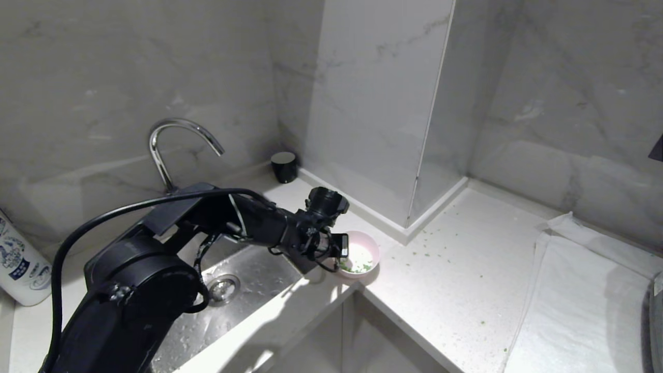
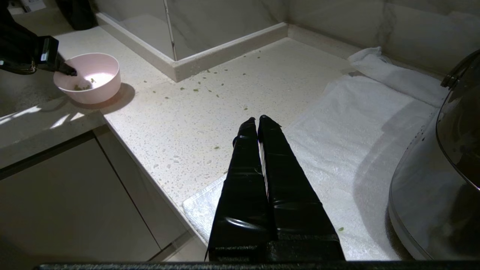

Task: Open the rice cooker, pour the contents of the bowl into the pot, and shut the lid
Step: Turn on the tap

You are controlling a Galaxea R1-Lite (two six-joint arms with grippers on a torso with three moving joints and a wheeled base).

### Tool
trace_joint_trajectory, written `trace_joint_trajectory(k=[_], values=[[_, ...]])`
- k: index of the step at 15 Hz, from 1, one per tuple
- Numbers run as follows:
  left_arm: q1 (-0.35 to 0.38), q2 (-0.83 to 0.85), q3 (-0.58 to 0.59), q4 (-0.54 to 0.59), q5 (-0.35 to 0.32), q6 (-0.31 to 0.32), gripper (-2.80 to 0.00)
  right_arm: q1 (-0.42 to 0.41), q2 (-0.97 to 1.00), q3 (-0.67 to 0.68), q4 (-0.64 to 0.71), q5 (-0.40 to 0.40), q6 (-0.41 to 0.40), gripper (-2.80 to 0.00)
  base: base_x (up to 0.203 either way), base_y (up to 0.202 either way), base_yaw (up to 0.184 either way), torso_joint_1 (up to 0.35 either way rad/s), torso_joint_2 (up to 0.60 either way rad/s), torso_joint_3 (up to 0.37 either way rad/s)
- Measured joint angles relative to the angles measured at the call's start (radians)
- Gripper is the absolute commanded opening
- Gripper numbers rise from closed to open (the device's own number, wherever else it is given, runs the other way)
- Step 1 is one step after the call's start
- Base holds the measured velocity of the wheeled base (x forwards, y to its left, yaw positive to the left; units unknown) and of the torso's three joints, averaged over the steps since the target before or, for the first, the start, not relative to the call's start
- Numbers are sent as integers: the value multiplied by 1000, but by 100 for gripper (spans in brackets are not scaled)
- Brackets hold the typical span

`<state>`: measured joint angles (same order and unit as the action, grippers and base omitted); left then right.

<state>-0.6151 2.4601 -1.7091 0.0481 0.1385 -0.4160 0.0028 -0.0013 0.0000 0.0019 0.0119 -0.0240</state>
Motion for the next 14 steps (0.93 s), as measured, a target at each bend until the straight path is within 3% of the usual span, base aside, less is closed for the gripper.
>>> trace_joint_trajectory(k=[8,9,14], values=[[8,76,-54,-1,1,-10,-280,0,0,0,0,0,0,-280,0,0,0,0,0,0],[8,81,-65,0,1,-11,0,0,0,0,-1,0,0,-280,0,0,0,0,0,0],[8,86,-92,1,1,-13,0,0,0,0,0,0,0,-280,0,0,0,0,0,0]])
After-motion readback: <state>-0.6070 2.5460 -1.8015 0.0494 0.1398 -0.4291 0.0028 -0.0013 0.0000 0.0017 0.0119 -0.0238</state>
